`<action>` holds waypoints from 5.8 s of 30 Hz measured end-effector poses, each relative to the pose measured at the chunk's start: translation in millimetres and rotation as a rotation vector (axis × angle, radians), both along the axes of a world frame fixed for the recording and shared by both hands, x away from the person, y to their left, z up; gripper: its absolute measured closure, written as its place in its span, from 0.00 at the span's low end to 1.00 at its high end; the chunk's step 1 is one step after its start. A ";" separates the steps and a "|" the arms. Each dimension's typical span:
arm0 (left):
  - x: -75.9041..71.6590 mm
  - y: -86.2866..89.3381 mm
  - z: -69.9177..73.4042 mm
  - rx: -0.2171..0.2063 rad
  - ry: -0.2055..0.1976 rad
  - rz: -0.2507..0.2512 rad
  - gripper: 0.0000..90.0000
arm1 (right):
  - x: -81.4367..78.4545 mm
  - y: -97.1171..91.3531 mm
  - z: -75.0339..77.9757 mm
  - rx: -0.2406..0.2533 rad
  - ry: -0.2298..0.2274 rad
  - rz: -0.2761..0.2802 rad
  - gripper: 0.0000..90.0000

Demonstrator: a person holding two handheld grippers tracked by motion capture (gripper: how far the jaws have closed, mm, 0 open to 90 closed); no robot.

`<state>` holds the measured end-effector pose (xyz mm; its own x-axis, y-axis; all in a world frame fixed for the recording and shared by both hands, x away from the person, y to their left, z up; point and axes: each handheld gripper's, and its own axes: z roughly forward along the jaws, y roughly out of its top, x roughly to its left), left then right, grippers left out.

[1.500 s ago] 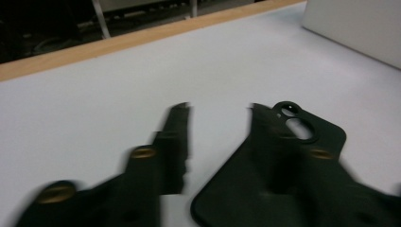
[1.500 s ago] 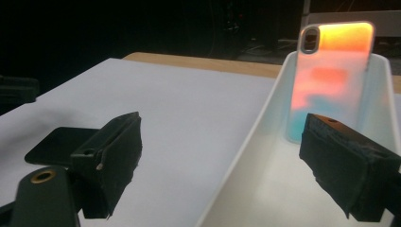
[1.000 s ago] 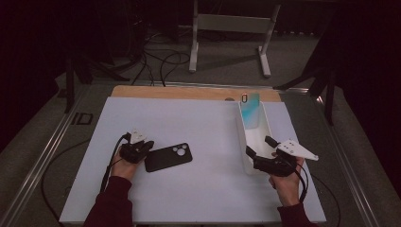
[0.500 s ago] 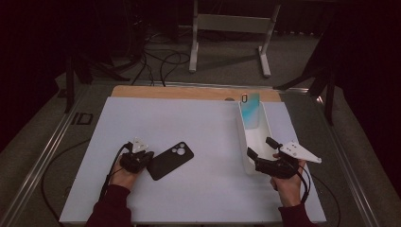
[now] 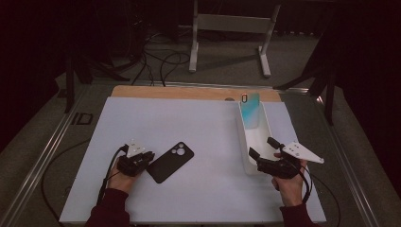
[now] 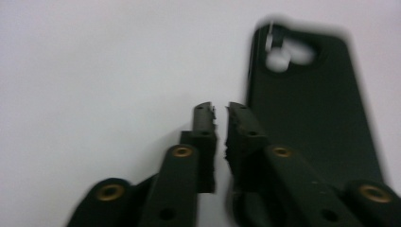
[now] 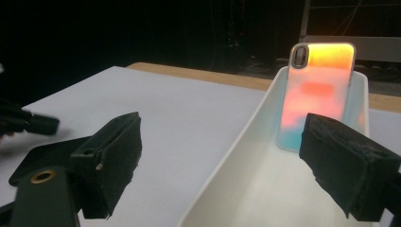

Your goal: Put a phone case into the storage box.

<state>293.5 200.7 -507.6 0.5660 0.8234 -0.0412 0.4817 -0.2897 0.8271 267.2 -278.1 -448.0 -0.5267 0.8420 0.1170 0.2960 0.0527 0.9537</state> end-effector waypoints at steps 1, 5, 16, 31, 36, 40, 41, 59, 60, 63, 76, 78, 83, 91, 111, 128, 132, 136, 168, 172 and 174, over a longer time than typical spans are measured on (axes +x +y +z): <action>-3.9 3.2 4.7 -0.019 -0.029 0.010 0.65 | -0.1 -1.3 -0.4 0.014 -0.005 0.006 0.15; -22.2 17.3 19.6 -0.088 -0.124 0.034 0.35 | -1.1 -1.7 -1.3 0.014 -0.020 0.011 0.15; -57.5 41.7 30.8 -0.065 -0.172 0.072 0.00 | -9.1 -3.8 0.2 -0.003 -0.080 0.023 0.14; -51.8 37.7 31.4 -0.045 -0.092 0.052 0.00 | -9.8 -5.5 -3.3 -0.011 -0.023 0.043 0.13; -41.9 26.6 32.1 -0.001 -0.031 0.028 0.00 | -8.9 -6.5 -3.7 -0.011 -0.013 0.038 0.13; -32.2 14.2 32.2 0.031 0.016 -0.019 0.00 | -8.9 -6.0 -2.7 -0.020 -0.014 0.029 0.12; -32.2 14.2 32.2 0.031 0.016 -0.019 0.00 | -8.9 -6.0 -2.7 -0.020 -0.014 0.029 0.12; 9.1 -41.9 4.4 0.171 0.223 -0.160 0.00 | -8.0 -5.3 -2.0 -0.046 -0.017 0.020 0.12; 10.4 -43.8 2.2 0.181 0.232 -0.159 0.00 | -8.0 -5.1 -2.1 -0.046 -0.017 0.021 0.12; 14.7 -48.3 -5.4 0.190 0.268 -0.175 0.00 | -8.1 -4.5 -1.9 -0.046 -0.018 0.021 0.12; 17.7 -61.1 -17.6 0.282 0.305 -0.197 0.04 | -7.2 -5.5 -2.8 -0.043 -0.011 0.015 0.12; 18.6 -61.5 -16.9 0.292 0.313 -0.202 0.04 | -6.9 -5.9 -3.1 -0.041 -0.011 0.014 0.12; 20.1 -63.7 -15.8 0.310 0.327 -0.206 0.06 | -6.7 -5.3 -3.2 -0.042 -0.010 0.014 0.12; 20.6 -65.5 -12.2 0.327 0.340 -0.214 0.15 | -6.2 -4.0 -3.0 -0.041 -0.007 0.018 0.13; 17.5 -63.4 2.1 0.282 0.213 -0.152 0.17 | -2.7 -2.2 1.8 -0.028 0.018 0.025 0.13; 20.4 -73.5 34.1 0.259 0.086 -0.151 0.17 | 8.1 -0.4 9.1 -0.037 0.093 0.052 0.10; 21.4 -78.7 41.7 0.254 0.061 -0.166 0.17 | 10.5 1.8 11.7 -0.043 0.095 0.059 0.10; 21.8 -84.4 48.8 0.237 0.020 -0.184 0.17 | 13.9 6.6 17.6 -0.056 0.093 0.068 0.10; 11.1 -151.8 87.8 0.168 -0.125 -0.393 0.17 | 34.4 41.0 44.3 0.020 0.118 0.160 0.10; 10.5 -161.7 89.1 0.167 -0.136 -0.422 0.17 | 37.6 47.6 44.1 0.018 0.152 0.158 0.13; 11.0 -164.8 89.2 0.160 -0.135 -0.429 0.17 | 39.3 49.4 43.4 0.018 0.164 0.156 0.15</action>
<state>304.5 35.9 -418.5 0.8477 0.5044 0.1642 0.1823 -0.5677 0.8028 306.5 -228.8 -404.6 -0.6232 0.7487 0.2259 0.4369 0.0938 0.8946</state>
